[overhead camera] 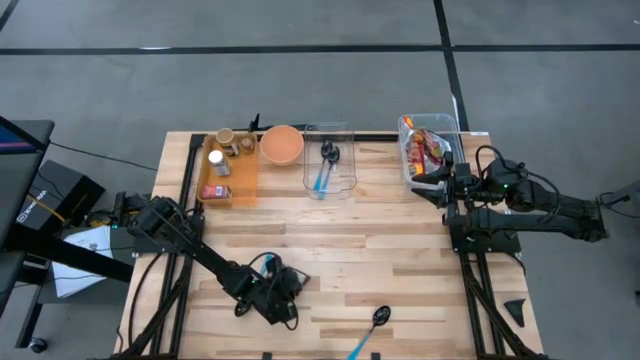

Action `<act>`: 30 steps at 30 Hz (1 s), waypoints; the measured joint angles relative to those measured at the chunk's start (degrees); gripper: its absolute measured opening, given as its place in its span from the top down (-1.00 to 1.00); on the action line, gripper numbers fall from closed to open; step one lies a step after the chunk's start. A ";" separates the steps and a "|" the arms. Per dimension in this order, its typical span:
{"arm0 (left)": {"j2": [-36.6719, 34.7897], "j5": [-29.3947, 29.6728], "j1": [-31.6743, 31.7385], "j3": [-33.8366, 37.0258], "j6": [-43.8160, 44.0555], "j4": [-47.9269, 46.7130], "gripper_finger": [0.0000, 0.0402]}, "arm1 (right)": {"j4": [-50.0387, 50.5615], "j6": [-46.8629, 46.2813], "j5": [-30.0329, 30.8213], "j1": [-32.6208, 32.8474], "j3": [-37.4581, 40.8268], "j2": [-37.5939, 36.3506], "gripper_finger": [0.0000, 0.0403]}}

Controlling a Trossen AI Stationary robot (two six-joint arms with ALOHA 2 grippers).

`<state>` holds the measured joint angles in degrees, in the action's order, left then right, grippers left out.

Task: Pick & Place Food Item
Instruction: Put the orange seasoning pack into the orange bin

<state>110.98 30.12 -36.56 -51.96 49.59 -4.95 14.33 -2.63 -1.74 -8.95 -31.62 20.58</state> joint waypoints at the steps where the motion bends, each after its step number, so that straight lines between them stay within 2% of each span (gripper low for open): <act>1: 0.01 -0.04 0.00 0.04 0.07 0.06 0.74 | 0.00 0.00 0.00 0.00 0.00 0.00 0.33; 5: -0.07 0.44 -0.12 0.17 -0.60 0.66 0.96 | 0.02 -0.42 -0.02 0.00 0.00 0.00 0.33; 15: -5.80 2.90 -0.82 0.71 -9.43 4.07 1.00 | 0.08 -0.42 -0.02 0.00 0.00 0.00 0.33; 24: -9.90 15.78 -0.81 0.56 -10.35 6.12 1.00 | 0.24 -0.44 -1.47 0.00 0.00 0.00 0.33; 30: -11.48 29.26 -0.83 0.47 -9.84 9.16 1.00 | 0.24 -0.44 -1.53 0.00 0.00 0.00 0.33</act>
<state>99.50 59.38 -37.39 -51.48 39.76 4.21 14.57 -3.07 -3.27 -8.95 -31.62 20.58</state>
